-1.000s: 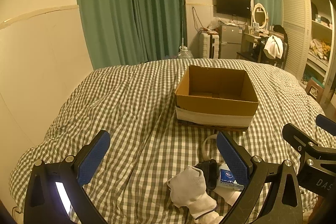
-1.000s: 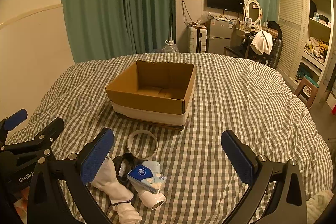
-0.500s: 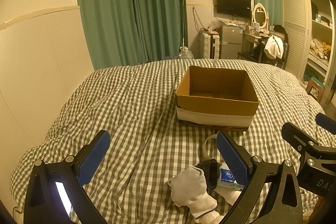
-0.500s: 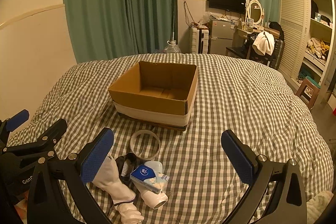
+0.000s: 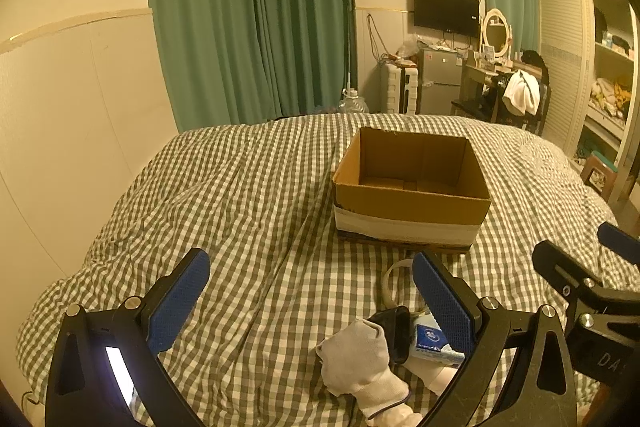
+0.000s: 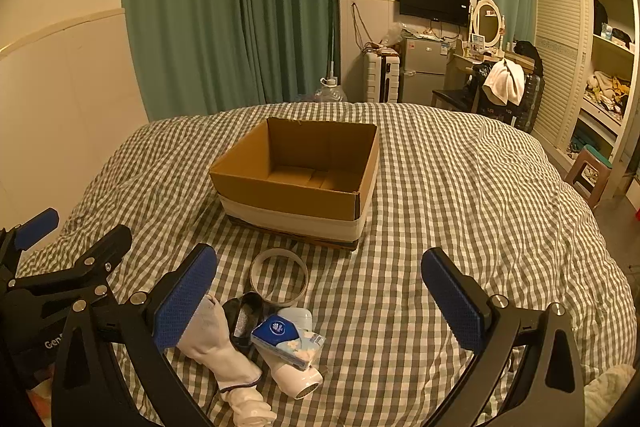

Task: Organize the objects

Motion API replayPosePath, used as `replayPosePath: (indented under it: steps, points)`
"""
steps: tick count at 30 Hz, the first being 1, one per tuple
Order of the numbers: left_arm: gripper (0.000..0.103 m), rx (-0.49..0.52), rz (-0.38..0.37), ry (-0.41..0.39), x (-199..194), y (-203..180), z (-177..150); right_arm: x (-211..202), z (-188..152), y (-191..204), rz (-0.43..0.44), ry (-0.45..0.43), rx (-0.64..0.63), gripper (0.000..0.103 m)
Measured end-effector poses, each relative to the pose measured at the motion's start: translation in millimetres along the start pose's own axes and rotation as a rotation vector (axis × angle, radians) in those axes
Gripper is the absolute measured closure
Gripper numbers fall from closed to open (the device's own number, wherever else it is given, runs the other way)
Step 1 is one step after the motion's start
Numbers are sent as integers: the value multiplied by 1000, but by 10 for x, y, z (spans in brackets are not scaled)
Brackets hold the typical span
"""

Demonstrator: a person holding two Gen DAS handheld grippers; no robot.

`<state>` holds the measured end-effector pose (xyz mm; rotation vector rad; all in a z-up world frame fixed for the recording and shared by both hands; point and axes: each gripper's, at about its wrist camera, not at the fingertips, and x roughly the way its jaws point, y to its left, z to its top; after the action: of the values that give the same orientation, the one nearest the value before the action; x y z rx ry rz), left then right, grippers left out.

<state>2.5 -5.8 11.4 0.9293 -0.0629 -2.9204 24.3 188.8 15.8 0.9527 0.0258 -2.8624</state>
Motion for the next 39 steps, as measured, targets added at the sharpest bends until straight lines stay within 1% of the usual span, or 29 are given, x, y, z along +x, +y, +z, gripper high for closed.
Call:
replayPosePath:
  steps: [7,14,29,34,39]
  points:
    - [0,7,7,-7,-2,-1,29,-16,30,27,7,-8,-3,0]
    - [0,12,8,6,26,-19,6,3,14,15,14,1,-4,0]
    - [0,16,19,64,228,-35,-224,149,-85,14,17,44,-10,1]
    - [0,36,32,88,344,-61,-343,273,-191,12,29,86,0,1]
    - [0,51,27,133,494,-76,-503,454,-333,5,21,141,7,1]
